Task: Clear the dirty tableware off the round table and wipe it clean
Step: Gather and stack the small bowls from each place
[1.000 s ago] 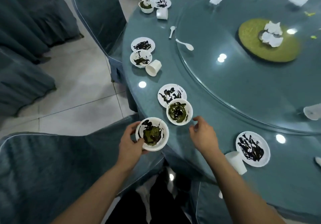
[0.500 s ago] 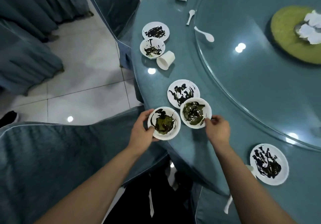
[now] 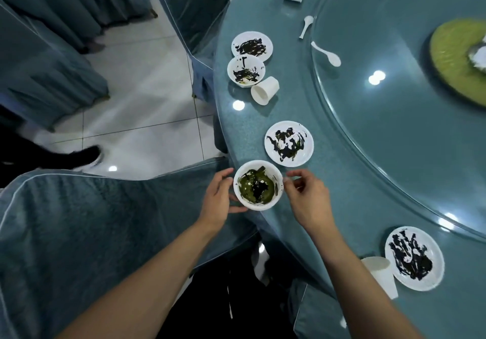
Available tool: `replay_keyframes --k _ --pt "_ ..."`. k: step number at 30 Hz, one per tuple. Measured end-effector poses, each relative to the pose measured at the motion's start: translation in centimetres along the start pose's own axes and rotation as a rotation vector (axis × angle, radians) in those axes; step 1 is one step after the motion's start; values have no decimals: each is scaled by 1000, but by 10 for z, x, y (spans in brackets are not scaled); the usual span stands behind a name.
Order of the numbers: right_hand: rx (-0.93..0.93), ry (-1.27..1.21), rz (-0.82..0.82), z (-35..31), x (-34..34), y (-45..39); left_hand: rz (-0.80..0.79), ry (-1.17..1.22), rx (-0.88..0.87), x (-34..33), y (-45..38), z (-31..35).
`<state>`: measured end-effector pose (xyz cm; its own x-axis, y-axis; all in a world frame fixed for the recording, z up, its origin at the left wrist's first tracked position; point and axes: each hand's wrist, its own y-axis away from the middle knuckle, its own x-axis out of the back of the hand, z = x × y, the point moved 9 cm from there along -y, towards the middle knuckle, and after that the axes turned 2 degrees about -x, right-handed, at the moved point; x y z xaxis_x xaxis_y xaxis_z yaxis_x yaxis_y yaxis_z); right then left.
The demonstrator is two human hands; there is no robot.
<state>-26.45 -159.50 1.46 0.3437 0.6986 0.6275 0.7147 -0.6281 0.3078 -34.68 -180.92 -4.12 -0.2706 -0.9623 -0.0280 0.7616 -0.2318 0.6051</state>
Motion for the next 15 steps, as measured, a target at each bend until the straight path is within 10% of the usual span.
replay_keyframes --k 15 --pt "44 4 0 21 18 27 82 -185 -121 -8 5 2"
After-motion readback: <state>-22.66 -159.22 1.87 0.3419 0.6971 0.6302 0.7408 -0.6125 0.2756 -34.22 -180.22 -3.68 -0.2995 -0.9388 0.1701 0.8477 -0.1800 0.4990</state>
